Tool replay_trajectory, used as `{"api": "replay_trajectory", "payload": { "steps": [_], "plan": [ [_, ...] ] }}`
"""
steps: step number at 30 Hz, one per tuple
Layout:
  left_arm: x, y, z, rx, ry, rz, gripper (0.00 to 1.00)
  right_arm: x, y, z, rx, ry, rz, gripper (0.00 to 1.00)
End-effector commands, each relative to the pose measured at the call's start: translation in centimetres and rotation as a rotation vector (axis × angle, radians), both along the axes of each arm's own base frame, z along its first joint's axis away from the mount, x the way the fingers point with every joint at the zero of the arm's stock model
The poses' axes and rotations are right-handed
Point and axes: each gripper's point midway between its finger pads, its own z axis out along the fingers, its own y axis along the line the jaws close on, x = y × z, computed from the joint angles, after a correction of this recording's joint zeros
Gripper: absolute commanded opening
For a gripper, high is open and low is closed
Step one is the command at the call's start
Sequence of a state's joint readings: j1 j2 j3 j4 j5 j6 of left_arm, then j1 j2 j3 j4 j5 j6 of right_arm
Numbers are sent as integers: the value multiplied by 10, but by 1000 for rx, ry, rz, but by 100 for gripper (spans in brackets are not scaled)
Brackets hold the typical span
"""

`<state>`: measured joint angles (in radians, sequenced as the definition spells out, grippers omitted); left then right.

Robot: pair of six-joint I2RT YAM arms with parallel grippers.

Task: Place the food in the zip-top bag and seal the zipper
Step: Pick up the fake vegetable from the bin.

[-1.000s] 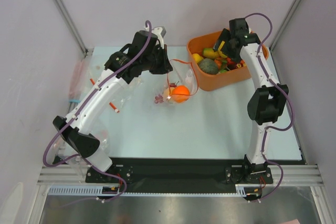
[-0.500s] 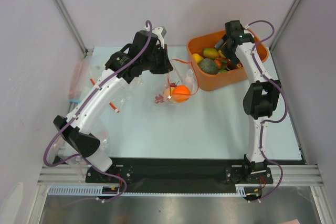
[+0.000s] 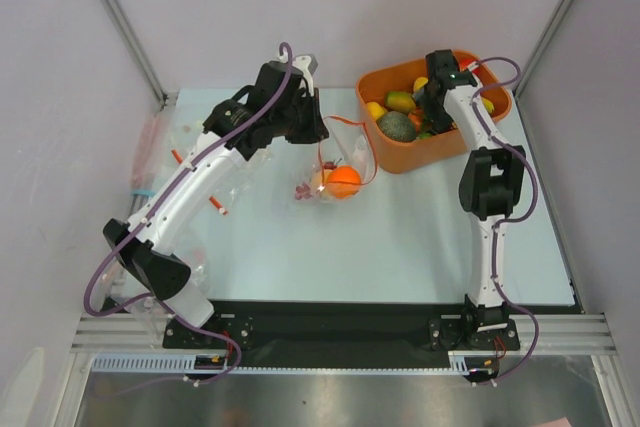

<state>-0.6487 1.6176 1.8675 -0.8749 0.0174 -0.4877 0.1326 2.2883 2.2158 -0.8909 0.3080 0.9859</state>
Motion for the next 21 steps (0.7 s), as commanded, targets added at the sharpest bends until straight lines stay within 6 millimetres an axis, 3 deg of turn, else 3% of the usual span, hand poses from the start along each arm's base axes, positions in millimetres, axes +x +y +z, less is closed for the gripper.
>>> {"api": "replay_trajectory", "payload": {
  "steps": [1, 4, 7, 8, 10, 11, 15, 21],
  "plan": [
    [2, 1, 25, -35, -88, -2, 0, 18, -7, 6, 1, -66, -54, 77],
    [1, 1, 26, -31, -89, -7, 0, 25, -7, 3, 5, -73, -51, 56],
    [1, 1, 26, -27, -91, -10, 0, 28, -8, 8, -7, -82, -38, 21],
    [1, 2, 25, -25, -90, -7, 0, 27, -7, 17, -12, -99, -32, 2],
    [4, 6, 25, -11, -100, 15, 0, 25, -12, 36, -45, -132, -37, 0],
    [4, 6, 26, -12, -104, 16, 0, 23, -12, 32, -53, -121, -33, 0],
    [6, 7, 24, -1, -108, 16, 0, 14, -15, 71, -63, -185, -19, 0],
    [8, 5, 26, -2, -118, 16, 0, -8, -7, 111, -96, -236, 68, 0]
  ]
}}
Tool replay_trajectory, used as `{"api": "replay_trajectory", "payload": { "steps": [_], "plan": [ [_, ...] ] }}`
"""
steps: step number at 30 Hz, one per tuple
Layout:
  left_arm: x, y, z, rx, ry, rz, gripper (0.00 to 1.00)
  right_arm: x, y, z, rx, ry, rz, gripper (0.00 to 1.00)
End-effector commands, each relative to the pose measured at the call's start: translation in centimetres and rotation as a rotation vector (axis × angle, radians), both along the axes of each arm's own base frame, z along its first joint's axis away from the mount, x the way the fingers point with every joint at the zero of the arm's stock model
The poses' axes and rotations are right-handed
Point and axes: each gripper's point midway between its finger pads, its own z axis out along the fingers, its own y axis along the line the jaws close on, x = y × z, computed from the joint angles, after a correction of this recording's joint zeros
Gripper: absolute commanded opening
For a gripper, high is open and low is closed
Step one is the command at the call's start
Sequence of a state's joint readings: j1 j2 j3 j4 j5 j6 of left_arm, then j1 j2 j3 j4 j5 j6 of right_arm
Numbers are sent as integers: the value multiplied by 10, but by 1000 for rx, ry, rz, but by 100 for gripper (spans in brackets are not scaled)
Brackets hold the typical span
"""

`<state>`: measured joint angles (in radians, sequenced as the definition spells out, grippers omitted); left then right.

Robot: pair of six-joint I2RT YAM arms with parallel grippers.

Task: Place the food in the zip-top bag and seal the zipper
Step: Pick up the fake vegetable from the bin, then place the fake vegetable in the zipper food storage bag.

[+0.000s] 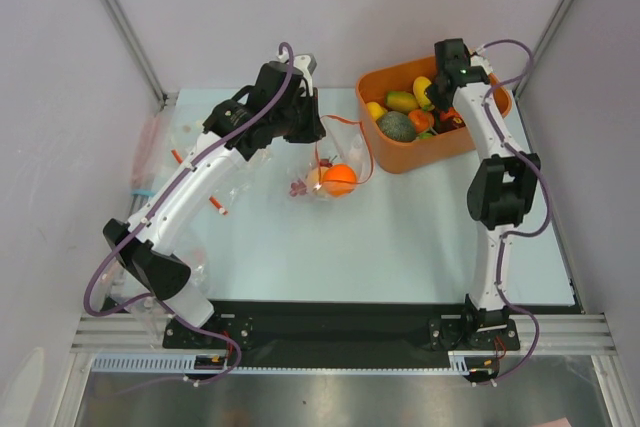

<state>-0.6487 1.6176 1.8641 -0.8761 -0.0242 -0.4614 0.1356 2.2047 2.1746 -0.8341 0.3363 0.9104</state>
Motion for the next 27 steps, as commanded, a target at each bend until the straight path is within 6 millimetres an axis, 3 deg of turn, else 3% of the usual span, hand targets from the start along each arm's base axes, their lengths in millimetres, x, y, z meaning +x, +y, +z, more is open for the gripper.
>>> {"api": "replay_trajectory", "payload": {
  "steps": [1, 5, 7, 8, 14, 15, 17, 18, 24, 27],
  "plan": [
    [3, -2, 29, -43, -96, -7, 0, -14, -2, 89, -44, -181, 44, 0],
    [4, -4, 29, -49, -94, -13, 0, -31, 5, 108, -65, -203, 140, 0],
    [6, -6, 28, -46, -94, -16, 0, -40, 18, 107, -44, -193, 255, 0],
    [6, -6, 28, -45, -93, -18, 0, -46, 23, 119, -38, -218, 300, 0],
    [12, -10, 31, -36, -103, -23, 0, -92, 70, 144, 34, -241, 620, 0],
    [13, -9, 31, -34, -106, -23, 0, -105, 79, 157, 57, -267, 679, 0],
    [14, -10, 29, -30, -106, -23, 0, -125, 90, 158, 107, -255, 756, 0],
    [15, -10, 28, -27, -106, -23, 0, -138, 95, 170, 124, -279, 794, 0],
    [19, -11, 25, -16, -117, -24, 0, -211, 131, 174, 317, -209, 1016, 0],
    [23, -10, 24, -2, -129, -21, 0, -250, 148, 185, 386, -210, 1112, 0]
  ]
}}
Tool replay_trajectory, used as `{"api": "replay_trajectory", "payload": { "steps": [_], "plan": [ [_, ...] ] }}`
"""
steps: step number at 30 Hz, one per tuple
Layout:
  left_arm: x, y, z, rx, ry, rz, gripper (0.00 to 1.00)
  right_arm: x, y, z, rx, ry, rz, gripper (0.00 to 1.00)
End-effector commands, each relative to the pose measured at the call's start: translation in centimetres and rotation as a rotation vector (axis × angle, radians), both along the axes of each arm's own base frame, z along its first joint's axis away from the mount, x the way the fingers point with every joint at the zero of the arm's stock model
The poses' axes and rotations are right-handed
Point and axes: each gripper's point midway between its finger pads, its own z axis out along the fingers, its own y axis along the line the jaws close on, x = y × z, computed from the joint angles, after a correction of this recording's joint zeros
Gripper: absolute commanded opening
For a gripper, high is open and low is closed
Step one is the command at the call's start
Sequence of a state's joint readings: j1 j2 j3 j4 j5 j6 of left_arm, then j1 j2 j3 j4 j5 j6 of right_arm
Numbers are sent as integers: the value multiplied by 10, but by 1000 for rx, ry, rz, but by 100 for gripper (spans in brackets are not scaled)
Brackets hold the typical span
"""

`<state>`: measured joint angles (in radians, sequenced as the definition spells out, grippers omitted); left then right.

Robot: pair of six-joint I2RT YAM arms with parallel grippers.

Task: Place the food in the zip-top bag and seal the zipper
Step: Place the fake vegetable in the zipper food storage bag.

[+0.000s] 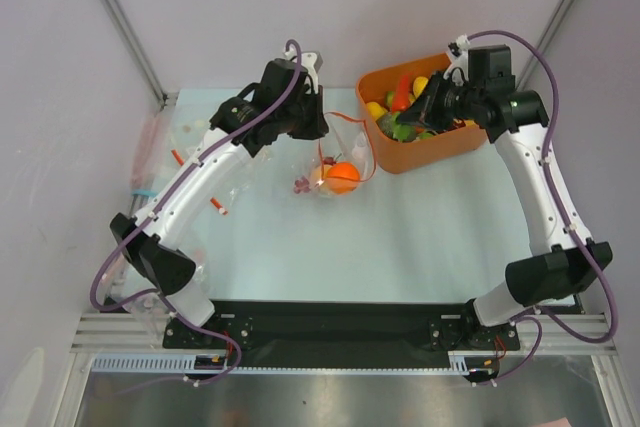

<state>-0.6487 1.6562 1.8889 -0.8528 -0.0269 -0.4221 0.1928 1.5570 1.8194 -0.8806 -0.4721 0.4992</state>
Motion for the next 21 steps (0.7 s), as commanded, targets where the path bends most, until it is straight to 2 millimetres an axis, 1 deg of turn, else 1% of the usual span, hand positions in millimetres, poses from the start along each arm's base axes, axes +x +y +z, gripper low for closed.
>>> {"api": "replay_trajectory", "payload": {
  "steps": [1, 3, 4, 5, 6, 7, 9, 10, 12, 13, 16, 18, 21],
  "plan": [
    [12, -4, 25, -21, -102, -2, 0, -65, 29, 22, 103, 22, 216, 0],
    [14, -4, 25, -15, -110, -3, 0, -89, 43, 26, 147, 57, 295, 0],
    [14, -4, 25, -14, -111, -3, 0, -97, 47, 28, 158, 64, 319, 0],
    [15, -5, 25, -15, -114, -7, 0, -110, 52, 32, 173, 74, 359, 0],
    [15, -5, 24, -14, -113, -10, 0, -119, 56, 33, 176, 80, 385, 0],
    [15, -6, 26, -17, -118, -9, 0, -131, 64, 33, 180, 95, 425, 0],
    [15, -6, 25, -16, -119, -12, 0, -146, 71, 39, 206, 100, 467, 0],
    [15, -7, 27, -19, -124, -14, 0, -155, 77, 41, 231, 119, 495, 0],
    [15, -7, 27, -20, -124, -18, 0, -165, 81, 47, 266, 124, 513, 0],
    [15, -7, 28, -23, -127, -19, 0, -169, 85, 48, 295, 149, 525, 0],
    [14, -6, 30, -26, -130, -19, 0, -181, 88, 55, 325, 150, 539, 0],
    [13, -6, 31, -26, -132, -20, 0, -187, 89, 56, 327, 159, 544, 0],
    [11, -5, 36, -33, -142, -23, 0, -190, 88, 48, 326, 186, 540, 0]
  ]
}}
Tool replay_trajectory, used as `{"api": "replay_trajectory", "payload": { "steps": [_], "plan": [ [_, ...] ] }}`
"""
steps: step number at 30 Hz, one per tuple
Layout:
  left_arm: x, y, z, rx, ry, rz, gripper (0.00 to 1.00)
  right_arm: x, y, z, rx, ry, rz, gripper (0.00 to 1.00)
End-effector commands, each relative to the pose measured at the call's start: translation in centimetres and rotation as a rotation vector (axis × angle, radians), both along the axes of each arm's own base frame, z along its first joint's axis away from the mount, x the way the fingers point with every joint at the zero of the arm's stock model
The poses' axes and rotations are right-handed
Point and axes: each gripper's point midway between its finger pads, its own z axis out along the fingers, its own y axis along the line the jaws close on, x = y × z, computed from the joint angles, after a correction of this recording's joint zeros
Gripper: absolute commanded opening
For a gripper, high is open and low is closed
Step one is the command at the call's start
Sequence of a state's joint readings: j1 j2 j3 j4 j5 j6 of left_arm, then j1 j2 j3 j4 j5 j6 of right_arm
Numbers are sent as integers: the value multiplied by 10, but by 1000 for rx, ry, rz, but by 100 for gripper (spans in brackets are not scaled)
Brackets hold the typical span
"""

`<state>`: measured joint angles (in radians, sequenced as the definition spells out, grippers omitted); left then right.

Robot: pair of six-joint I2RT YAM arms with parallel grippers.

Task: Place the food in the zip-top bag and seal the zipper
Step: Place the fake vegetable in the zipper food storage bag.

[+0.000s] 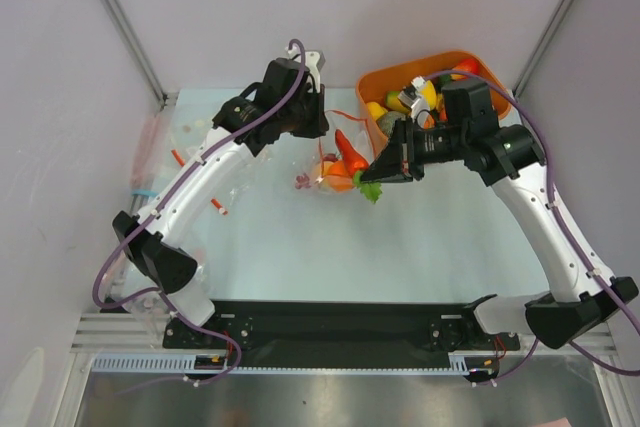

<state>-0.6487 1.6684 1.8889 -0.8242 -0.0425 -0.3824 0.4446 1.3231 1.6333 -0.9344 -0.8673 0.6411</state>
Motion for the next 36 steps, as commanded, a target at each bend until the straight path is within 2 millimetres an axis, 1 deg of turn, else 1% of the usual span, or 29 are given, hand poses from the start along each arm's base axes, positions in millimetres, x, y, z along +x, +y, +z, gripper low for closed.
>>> {"api": "replay_trajectory", "payload": {
  "steps": [1, 2, 5, 6, 7, 8, 9, 10, 11, 13, 14, 16, 18, 19, 20, 22, 25, 26, 27, 28, 32, 33, 35, 36],
  "plan": [
    [2, -4, 37, -61, -107, -23, 0, -14, 1, 11, 49, 6, 29, 0],
    [-1, -4, 42, -69, -119, -31, 0, -13, 1, 8, 45, 14, 27, 0],
    [-4, -5, 46, -86, -140, -54, 0, -10, 4, -1, 39, 35, 26, 0],
    [-10, -7, 49, -105, -146, -75, 0, -8, 4, -3, 36, 39, 25, 0],
    [-12, -7, 51, -113, -152, -90, 0, -3, 5, -8, 24, 46, 14, 0],
    [-15, -7, 47, -113, -146, -95, 0, 0, 6, -10, 20, 46, 12, 0],
    [-19, -6, 57, -135, -171, -103, 0, 2, 7, -11, 19, 52, 11, 0],
    [-22, -6, 58, -144, -177, -117, 0, 8, 9, -15, 15, 59, 3, 0],
    [-25, -6, 52, -144, -170, -127, 0, 12, 11, -17, 12, 66, -1, 0],
    [-32, -5, 62, -169, -203, -150, 0, 20, 16, -19, 23, 78, -2, 0],
    [-36, -7, 57, -172, -194, -171, 0, 23, 17, -19, 27, 80, -4, 0],
    [-42, -6, 64, -189, -218, -194, 0, 29, 20, -18, 35, 88, -11, 0],
    [-48, -8, 62, -201, -220, -224, 0, 36, 24, -23, 33, 106, -16, 0],
    [-52, -6, 67, -213, -234, -230, 0, 39, 25, -24, 33, 111, -21, 0],
    [-54, -8, 68, -222, -241, -240, 0, 43, 27, -29, 26, 128, -23, 0],
    [-60, -8, 74, -243, -251, -262, 0, 49, 29, -33, 21, 134, -37, 0],
    [-65, -10, 75, -256, -248, -278, 0, 61, 33, -41, 8, 146, -70, 0],
    [-67, -11, 75, -259, -250, -282, 0, 64, 34, -41, 5, 147, -82, 0],
    [-67, -12, 75, -263, -242, -284, 0, 72, 35, -47, -16, 150, -110, 0],
    [-68, -12, 75, -267, -241, -286, 1, 74, 35, -50, -26, 150, -122, 0],
    [-73, -21, 73, -297, -213, -309, 0, 88, 42, -61, -65, 143, -172, 0],
    [-73, -24, 73, -303, -207, -310, 0, 91, 45, -62, -76, 132, -186, 11],
    [-74, -26, 72, -311, -197, -316, 0, 94, 49, -67, -99, 125, -191, 25],
    [-74, -27, 72, -317, -190, -314, 0, 95, 49, -68, -112, 114, -192, 43]
  ]
}}
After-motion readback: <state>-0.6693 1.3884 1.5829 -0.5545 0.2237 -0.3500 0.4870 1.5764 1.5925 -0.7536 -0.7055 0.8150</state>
